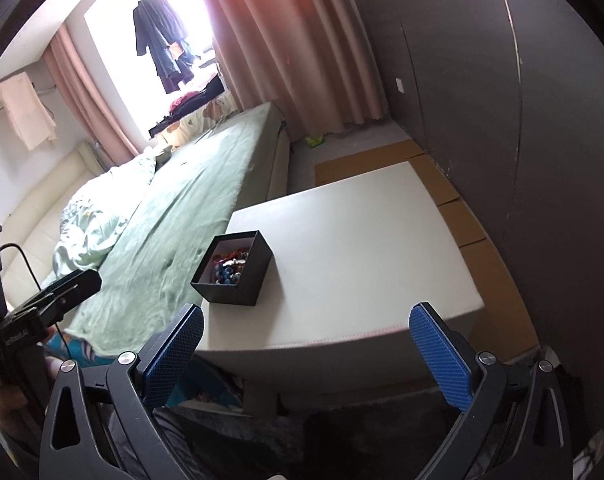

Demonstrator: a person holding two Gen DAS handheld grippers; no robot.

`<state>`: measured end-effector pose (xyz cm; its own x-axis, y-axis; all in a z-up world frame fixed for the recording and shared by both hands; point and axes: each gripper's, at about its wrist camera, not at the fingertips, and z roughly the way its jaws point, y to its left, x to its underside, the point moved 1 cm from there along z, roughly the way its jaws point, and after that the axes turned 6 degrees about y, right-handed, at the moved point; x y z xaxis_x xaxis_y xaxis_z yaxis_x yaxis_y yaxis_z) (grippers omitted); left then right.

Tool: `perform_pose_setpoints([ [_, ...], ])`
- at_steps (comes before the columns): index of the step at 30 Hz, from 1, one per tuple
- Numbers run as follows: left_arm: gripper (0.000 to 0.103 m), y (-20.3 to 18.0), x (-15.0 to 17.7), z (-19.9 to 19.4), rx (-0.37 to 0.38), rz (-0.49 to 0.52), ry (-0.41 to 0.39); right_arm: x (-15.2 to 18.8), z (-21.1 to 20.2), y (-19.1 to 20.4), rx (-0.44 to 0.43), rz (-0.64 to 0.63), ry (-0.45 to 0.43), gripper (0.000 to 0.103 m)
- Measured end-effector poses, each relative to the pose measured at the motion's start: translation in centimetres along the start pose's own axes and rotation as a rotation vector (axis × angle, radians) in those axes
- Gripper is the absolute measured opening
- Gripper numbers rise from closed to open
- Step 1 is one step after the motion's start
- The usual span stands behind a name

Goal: Organize jewelry

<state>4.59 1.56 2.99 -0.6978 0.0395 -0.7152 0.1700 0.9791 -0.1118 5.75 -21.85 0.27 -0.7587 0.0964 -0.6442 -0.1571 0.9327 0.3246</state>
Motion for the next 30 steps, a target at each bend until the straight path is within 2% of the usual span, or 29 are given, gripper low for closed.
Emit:
perform_pose_setpoints([
  [15, 0.1, 0.3, 2.2, -3.0, 0.005, -0.039, -0.03, 2.2, -2.6, 0.9, 0.02, -0.031, -0.027, 0.103],
  [30, 0.1, -0.1, 1.9, -3.1, 0.007, -0.025, -0.033, 2.3, -2.7, 0.2, 0.018, -0.008, -0.021, 0.103],
])
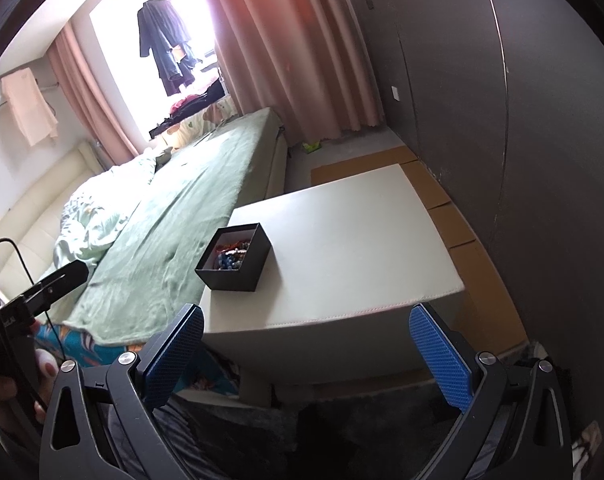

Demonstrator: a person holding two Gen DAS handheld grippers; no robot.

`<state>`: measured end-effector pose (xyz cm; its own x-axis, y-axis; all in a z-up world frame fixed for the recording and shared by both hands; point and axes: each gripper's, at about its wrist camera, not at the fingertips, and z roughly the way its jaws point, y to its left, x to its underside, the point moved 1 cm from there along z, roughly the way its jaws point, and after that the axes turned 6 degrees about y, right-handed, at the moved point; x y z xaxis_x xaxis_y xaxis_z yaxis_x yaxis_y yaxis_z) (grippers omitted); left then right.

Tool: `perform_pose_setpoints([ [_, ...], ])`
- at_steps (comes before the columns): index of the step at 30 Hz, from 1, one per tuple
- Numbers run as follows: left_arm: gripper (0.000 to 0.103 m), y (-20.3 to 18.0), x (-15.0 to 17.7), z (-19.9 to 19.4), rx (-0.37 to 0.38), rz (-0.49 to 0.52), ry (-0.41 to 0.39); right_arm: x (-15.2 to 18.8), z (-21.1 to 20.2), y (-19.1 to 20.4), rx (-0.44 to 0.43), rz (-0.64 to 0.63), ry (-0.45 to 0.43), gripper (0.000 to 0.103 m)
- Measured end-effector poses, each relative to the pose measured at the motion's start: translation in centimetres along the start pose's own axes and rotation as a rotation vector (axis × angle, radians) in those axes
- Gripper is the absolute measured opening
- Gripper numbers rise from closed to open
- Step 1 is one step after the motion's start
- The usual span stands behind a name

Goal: Organize jewelry

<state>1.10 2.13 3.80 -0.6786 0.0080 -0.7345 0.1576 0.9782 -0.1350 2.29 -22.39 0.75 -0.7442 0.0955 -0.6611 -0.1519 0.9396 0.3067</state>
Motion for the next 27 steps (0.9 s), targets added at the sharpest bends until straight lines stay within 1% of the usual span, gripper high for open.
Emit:
perform_pose_setpoints([
  [7, 0.1, -0.3, 0.1, 0.0, 0.002, 0.006, 0.001, 0.2, -0.8, 0.0, 0.002, -0.005, -0.017, 0.103],
  [27, 0.1, -0.8, 0.8, -0.9, 0.002, -0.001, -0.005, 0.7, -1.3, 0.1, -0.002, -0.004, -0.022, 0.103],
])
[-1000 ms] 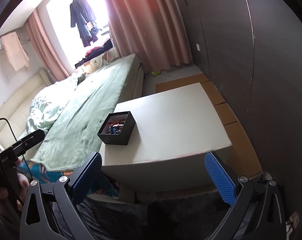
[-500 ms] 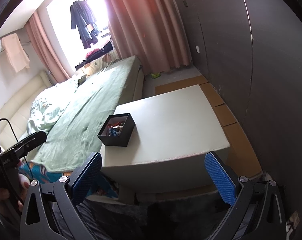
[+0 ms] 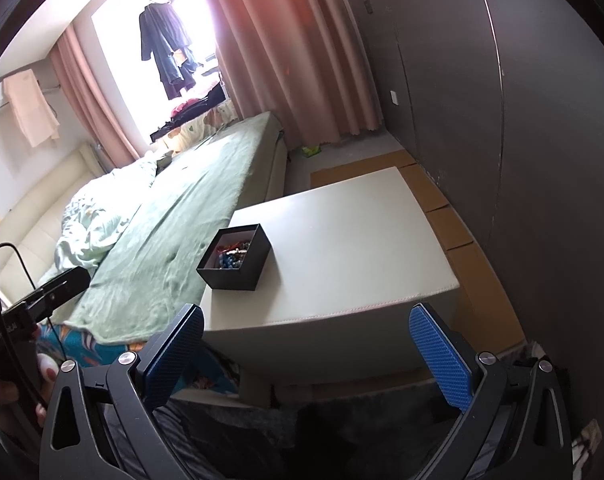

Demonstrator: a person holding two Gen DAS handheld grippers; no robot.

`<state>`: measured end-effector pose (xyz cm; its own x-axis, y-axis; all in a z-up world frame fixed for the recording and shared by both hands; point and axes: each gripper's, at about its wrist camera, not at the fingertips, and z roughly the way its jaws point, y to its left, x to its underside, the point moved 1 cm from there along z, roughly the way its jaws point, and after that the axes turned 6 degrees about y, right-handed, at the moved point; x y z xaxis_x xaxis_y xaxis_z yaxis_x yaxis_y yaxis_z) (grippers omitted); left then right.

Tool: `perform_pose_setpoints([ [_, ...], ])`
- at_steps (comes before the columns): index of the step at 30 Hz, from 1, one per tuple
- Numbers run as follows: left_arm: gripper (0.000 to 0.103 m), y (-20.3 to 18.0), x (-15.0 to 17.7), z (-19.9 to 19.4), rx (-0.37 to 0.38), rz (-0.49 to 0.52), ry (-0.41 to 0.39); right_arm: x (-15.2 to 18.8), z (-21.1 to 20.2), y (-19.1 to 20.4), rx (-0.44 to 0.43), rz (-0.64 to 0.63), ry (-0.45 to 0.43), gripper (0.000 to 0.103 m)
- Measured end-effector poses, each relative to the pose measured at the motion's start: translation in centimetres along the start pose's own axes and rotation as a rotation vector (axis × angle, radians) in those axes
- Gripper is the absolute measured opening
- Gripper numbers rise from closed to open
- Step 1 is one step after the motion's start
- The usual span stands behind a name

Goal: Organize jewelry

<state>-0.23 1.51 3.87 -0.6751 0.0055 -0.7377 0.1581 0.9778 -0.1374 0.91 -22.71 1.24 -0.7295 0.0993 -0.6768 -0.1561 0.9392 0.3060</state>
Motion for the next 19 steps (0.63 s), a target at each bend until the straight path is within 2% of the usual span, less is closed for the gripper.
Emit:
perform_pose_setpoints([
  [19, 0.1, -0.11, 0.55, 0.08, -0.007, -0.004, 0.011, 0.78, -0.12, -0.04, 0.013, 0.005, 0.022, 0.103],
])
